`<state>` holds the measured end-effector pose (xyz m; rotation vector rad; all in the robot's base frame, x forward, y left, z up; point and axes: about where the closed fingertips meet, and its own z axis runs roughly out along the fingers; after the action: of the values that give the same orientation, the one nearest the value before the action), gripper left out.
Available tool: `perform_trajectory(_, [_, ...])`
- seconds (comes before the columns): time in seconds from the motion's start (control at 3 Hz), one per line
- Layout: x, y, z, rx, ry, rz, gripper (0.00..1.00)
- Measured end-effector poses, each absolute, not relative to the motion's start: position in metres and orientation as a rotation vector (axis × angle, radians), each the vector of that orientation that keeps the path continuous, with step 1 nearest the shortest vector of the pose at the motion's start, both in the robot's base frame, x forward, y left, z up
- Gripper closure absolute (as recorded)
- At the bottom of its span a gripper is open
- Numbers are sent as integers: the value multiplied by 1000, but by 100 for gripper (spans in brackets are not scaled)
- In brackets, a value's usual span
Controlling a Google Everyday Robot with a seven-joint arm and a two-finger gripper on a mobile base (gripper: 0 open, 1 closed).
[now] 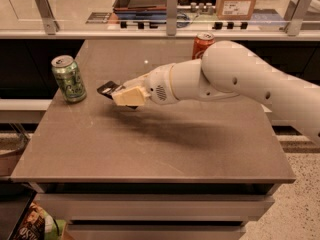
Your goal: Move rxbar chocolate near green can
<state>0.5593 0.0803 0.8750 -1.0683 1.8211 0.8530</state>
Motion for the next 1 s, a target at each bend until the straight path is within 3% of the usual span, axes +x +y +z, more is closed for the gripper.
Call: perform_trajectory(1.0, [533,143,866,-994,1839,846,100])
